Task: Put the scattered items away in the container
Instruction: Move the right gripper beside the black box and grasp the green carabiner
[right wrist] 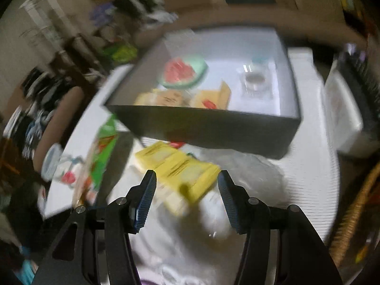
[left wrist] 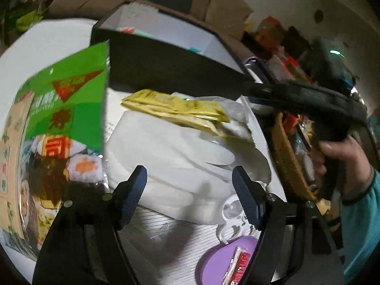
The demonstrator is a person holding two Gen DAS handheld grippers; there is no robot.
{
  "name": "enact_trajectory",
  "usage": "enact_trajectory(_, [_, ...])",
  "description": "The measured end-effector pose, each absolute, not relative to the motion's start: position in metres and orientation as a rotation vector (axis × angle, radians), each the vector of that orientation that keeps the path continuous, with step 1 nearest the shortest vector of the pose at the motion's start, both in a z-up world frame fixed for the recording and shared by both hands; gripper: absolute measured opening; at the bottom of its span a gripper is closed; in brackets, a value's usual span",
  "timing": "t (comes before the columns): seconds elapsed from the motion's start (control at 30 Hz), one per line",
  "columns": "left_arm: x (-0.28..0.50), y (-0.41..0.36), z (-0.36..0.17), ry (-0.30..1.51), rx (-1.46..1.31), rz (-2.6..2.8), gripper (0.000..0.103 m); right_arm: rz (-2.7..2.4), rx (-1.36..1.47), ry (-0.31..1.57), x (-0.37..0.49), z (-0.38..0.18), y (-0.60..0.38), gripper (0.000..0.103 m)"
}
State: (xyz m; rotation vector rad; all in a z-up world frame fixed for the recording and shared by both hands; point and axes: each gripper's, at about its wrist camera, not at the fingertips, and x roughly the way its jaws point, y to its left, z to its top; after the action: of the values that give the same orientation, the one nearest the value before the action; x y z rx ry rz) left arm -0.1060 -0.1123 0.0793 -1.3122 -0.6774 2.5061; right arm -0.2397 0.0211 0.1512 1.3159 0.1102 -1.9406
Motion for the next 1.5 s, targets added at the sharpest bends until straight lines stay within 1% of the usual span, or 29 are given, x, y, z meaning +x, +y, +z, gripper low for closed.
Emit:
enact_trajectory(0.1, [-0.106,-0.115,0.080,-0.699,-1.297,2.493,0.072,-1.923,1.457,0.024,-0.262,0.120,0.012,0.056])
enact_trajectory(0.2, [-0.105,-0.117,0.084,-0.694,-1.293,2.498,0.072,-1.913,1.512,-0.061,-0.268,0.103,0.015,0.058])
enact_trajectory(0.3, [-0.106,-0.118,0.085,-0.706,-1.288,2.487,0.072,-1.901,1.518,-0.129,-0.271,0.098,0.019,0.057])
enact_trajectory(0.37, [-0.105,-0.117,0.085,-0.698,-1.294,2.487,0.072,-1.905,1.508,-0.106,-0.271,0.101,0.019,0.054])
enact_trajectory(0.47, [-0.104,-0.116,0.083,-0.693,-1.306,2.487,0.072,-1.932,1.500,-0.053,-0.271,0.106,0.019,0.055])
enact_trajectory(0.57, [-0.103,-0.115,0.085,-0.691,-1.308,2.488,0.072,-1.887,1.508,-0.078,-0.273,0.102,0.018,0.066])
enact_trajectory(0.63, [-0.103,-0.114,0.085,-0.689,-1.308,2.489,0.072,-1.870,1.479,-0.057,-0.271,0.102,0.011,0.066])
enact_trajectory(0.67, [-0.103,-0.113,0.085,-0.688,-1.309,2.489,0.072,-1.861,1.467,-0.033,-0.269,0.102,0.008,0.062])
enact_trajectory(0.7, [-0.104,-0.113,0.085,-0.687,-1.311,2.488,0.072,-1.853,1.456,-0.001,-0.264,0.103,0.004,0.055])
enact_trajectory(0.77, [-0.104,-0.112,0.085,-0.687,-1.313,2.487,0.072,-1.817,1.449,0.071,-0.255,0.104,-0.002,0.048])
enact_trajectory(0.83, [-0.104,-0.112,0.085,-0.688,-1.314,2.484,0.072,-1.743,1.475,0.071,-0.248,0.102,-0.001,0.047])
enact_trajectory(0.97, [-0.103,-0.114,0.086,-0.701,-1.308,2.485,0.072,-1.589,1.475,0.004,-0.226,0.108,0.003,0.046])
enact_trajectory(1.2, [-0.102,-0.122,0.085,-0.747,-1.308,2.502,0.072,-1.558,1.452,0.101,-0.179,0.107,-0.006,0.046])
enact_trajectory(1.3, [-0.104,-0.125,0.082,-0.757,-1.327,2.496,0.072,-1.677,1.357,0.174,-0.183,0.127,0.000,0.047])
enact_trajectory(1.4, [-0.106,-0.123,0.081,-0.750,-1.333,2.492,0.072,-1.810,1.261,0.162,-0.202,0.148,0.008,0.047])
enact_trajectory(1.5, [-0.108,-0.119,0.080,-0.740,-1.338,2.490,0.072,-1.876,1.289,0.210,-0.226,0.143,-0.002,0.049])
